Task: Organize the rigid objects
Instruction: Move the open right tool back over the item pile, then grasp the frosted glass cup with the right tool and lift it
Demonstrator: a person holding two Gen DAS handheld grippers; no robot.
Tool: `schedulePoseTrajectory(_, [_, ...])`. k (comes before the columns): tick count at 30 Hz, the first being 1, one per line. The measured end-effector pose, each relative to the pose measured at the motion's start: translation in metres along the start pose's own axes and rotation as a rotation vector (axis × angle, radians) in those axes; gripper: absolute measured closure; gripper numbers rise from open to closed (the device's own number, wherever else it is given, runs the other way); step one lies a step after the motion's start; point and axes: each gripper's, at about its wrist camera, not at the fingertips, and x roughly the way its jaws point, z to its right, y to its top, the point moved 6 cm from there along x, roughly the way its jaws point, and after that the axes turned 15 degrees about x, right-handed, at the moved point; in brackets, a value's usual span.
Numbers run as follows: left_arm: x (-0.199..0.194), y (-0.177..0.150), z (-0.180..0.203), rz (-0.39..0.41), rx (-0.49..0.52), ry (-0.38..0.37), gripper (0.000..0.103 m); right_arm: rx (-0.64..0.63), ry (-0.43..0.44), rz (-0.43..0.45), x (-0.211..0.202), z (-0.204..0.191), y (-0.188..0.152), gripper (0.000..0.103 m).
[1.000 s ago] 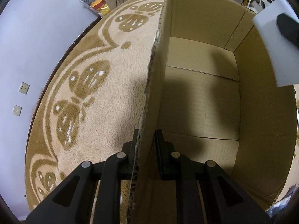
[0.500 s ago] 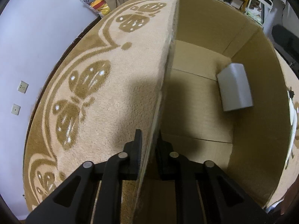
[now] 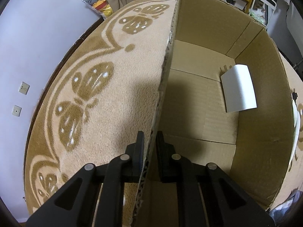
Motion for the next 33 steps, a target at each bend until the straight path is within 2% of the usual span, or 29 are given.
schedulePoseTrajectory(4, [-0.002,-0.001,0.0,0.004,-0.001,0.0,0.092,0.02,-0.032,-0.022,-0.007,0.022,-0.021,0.004])
schedulePoseTrajectory(10, [-0.004,-0.001,-0.001,0.01,-0.003,-0.003,0.092,0.115,-0.076,-0.073,0.0,0.052,-0.05,0.004])
schedulePoseTrajectory(20, [-0.005,-0.001,0.0,0.01,-0.005,-0.004,0.092,0.174,-0.142,-0.118,0.009,0.077,-0.083,0.006])
schedulePoseTrajectory(26, [-0.005,-0.001,0.0,0.01,-0.005,-0.004,0.092,0.184,-0.149,-0.19,0.016,0.079,-0.102,0.021])
schedulePoseTrajectory(29, [-0.005,-0.001,0.0,0.01,-0.005,-0.005,0.092,0.178,-0.152,-0.242,0.023,0.077,-0.111,0.034])
schedulePoseTrajectory(33, [-0.005,-0.002,0.0,0.009,-0.004,-0.003,0.092,0.183,-0.167,-0.299,0.031,0.079,-0.123,0.062])
